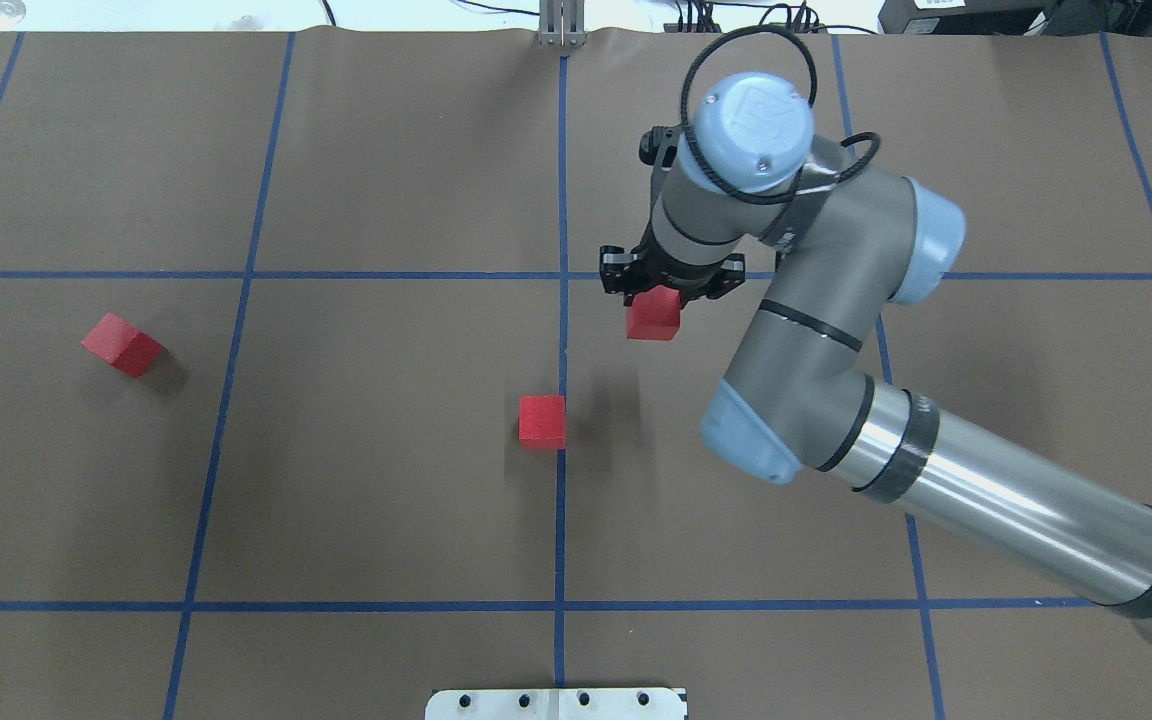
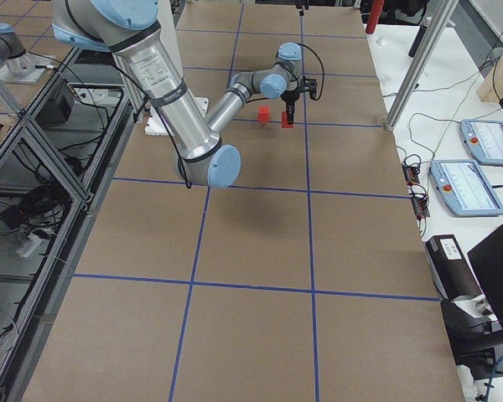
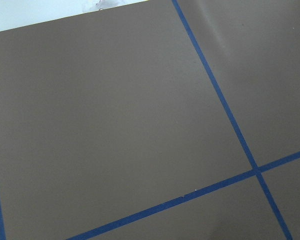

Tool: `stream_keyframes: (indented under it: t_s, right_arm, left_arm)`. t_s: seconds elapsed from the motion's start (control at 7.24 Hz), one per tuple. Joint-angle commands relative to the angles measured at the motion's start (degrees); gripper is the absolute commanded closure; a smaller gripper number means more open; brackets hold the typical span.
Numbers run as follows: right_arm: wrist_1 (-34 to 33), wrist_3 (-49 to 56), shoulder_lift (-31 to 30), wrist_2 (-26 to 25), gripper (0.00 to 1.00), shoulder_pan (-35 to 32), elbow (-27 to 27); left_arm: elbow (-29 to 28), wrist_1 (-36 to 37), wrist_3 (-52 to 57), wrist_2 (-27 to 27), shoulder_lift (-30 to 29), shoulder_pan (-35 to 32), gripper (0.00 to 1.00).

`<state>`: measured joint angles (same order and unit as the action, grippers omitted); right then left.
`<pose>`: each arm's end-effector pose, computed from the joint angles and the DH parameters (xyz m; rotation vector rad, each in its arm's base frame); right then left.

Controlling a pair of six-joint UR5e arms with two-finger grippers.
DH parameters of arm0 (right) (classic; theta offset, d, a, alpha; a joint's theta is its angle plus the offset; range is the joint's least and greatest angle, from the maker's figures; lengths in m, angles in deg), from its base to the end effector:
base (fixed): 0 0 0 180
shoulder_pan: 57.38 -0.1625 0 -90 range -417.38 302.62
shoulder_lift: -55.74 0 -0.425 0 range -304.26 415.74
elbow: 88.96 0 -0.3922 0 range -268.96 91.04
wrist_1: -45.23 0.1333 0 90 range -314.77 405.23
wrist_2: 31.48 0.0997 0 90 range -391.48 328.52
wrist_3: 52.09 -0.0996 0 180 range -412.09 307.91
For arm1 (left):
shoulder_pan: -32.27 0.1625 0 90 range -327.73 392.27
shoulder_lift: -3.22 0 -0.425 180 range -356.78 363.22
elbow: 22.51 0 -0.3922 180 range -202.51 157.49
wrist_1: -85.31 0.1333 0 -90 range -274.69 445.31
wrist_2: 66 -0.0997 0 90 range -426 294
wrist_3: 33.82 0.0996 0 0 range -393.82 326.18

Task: Form red blocks into L shape at center
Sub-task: 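Carry the red cube to the center and place it beyond the first cube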

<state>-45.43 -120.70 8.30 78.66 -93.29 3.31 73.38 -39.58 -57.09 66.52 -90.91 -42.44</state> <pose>-0.5107 -0.4921 0.1966 0.0727 -0.8292 0.1032 0.0786 -0.5376 0.4998 0.4715 0.9077 0.1637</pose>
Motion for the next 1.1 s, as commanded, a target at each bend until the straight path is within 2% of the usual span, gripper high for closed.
stream_keyframes:
  t_s: [0.0,0.28,0.69,0.97]
  right_arm:
    - [-3.2,-5.5,6.2,-3.9,1.00,5.5,-5.1]
    - [-3.0,-5.7,9.1,-4.1,1.00,6.8,-9.1]
    - [-1.5,-3.3,9.0,-4.2,1.00,6.9,-10.2]
    - [1.4,-3.3,10.3,-4.2,1.00,6.9,-13.8]
  left_arm:
    - [-0.1,0.0,0.0,0.0,0.2,0.0,0.00]
    - [-0.2,-0.1,0.1,0.0,0.2,0.0,0.00]
    - [-0.3,-0.8,0.1,0.0,0.3,0.0,0.00]
    - [-0.3,-1.4,0.2,0.0,0.7,0.0,0.00]
